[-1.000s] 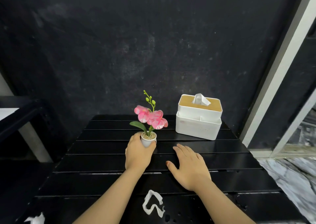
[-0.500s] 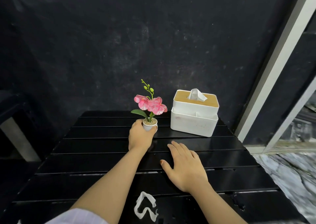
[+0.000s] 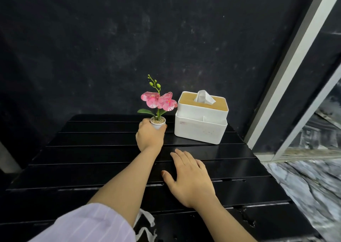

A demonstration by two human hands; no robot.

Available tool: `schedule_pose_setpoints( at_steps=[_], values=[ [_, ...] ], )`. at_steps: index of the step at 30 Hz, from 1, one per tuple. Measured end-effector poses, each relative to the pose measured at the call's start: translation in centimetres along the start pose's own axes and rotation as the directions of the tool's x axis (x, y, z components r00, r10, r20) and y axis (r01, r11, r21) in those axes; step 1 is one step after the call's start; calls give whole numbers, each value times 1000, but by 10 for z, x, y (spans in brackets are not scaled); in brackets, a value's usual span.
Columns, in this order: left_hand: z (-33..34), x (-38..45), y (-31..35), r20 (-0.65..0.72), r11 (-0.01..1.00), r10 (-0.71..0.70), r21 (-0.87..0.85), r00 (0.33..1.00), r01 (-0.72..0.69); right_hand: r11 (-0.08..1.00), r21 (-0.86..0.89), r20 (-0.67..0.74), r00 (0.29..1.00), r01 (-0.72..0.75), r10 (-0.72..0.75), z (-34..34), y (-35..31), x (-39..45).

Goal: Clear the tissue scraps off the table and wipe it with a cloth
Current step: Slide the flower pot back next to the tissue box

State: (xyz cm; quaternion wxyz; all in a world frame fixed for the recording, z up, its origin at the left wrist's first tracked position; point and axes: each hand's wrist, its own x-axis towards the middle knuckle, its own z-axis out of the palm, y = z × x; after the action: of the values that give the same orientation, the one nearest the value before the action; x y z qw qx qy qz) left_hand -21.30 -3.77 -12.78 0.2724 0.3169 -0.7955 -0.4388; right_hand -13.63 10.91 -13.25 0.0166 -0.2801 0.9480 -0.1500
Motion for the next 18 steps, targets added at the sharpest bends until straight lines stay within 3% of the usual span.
schedule_pose_setpoints(
  at_steps=[18],
  values=[
    [15, 9, 2, -63, 995, 23, 95, 998, -17, 1000, 17, -23, 1000, 13, -12, 2, 1, 0]
  ],
)
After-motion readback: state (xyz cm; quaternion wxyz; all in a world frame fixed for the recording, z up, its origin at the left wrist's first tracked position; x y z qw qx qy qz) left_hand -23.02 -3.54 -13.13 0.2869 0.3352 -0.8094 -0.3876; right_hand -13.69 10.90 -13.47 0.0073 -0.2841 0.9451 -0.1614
